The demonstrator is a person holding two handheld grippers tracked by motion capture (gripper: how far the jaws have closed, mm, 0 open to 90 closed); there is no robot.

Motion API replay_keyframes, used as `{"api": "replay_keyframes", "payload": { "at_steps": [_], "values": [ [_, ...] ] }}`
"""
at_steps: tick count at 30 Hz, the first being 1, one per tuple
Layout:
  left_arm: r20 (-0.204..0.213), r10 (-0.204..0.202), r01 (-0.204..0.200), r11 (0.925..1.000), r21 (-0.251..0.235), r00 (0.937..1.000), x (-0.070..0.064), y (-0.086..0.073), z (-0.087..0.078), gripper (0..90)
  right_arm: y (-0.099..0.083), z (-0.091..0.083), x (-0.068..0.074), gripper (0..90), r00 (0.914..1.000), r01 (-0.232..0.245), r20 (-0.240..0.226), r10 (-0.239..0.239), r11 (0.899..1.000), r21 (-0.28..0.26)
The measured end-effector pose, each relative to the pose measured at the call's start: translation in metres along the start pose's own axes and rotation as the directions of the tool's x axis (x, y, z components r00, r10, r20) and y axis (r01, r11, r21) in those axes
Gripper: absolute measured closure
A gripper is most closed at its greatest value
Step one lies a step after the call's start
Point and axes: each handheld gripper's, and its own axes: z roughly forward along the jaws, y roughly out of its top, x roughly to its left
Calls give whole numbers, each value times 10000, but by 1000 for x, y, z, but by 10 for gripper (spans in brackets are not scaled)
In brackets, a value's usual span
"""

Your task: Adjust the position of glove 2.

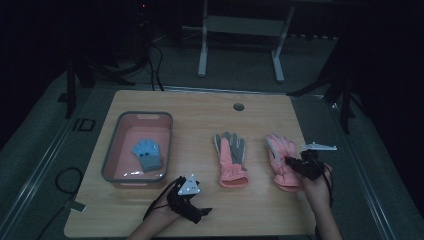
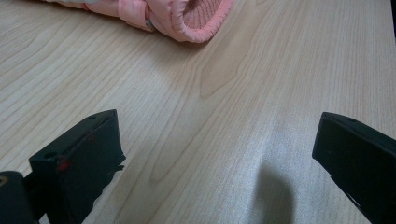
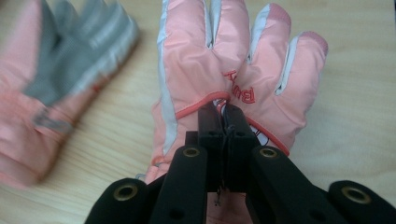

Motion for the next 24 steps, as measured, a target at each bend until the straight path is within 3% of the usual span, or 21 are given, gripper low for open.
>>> {"api": "replay_keyframes", "payload": {
  "at_steps": [3, 8, 15, 16, 17, 20, 24],
  "values": [
    [1, 14, -14, 10000, 26, 10000, 0, 0, 0, 17, -9, 10, -3, 872, 9999, -32, 110, 29, 9996, 273],
    [-18, 4, -4, 10000, 60, 10000, 0, 0, 0, 17, -15, 17, -6, 806, 9998, -210, 58, 209, 9996, 192],
    [8, -12, 12, 10000, 82, 10000, 0, 0, 0, 16, -12, 12, -8, 715, 9999, 26, -131, -25, 10000, 82],
    [15, -19, 19, 10000, 84, 10000, 0, 0, 0, 17, -8, 5, -13, 649, 9990, 189, -398, -199, 9995, -255],
    [21, -19, 19, 10000, 86, 10000, 0, 0, 0, 17, -8, 5, -13, 649, 9990, 189, -398, -199, 9995, -255],
    [7, -7, 7, 9999, 116, 10000, 0, 0, 1, 17, 1, -4, -18, 626, 9921, 1042, -690, -1047, 9945, -103],
    [4, 24, -24, 9999, 124, 10000, 0, 0, 1, 17, 1, -3, -22, 615, 9873, 1166, -1102, -1144, 9931, 138]
  ]
}}
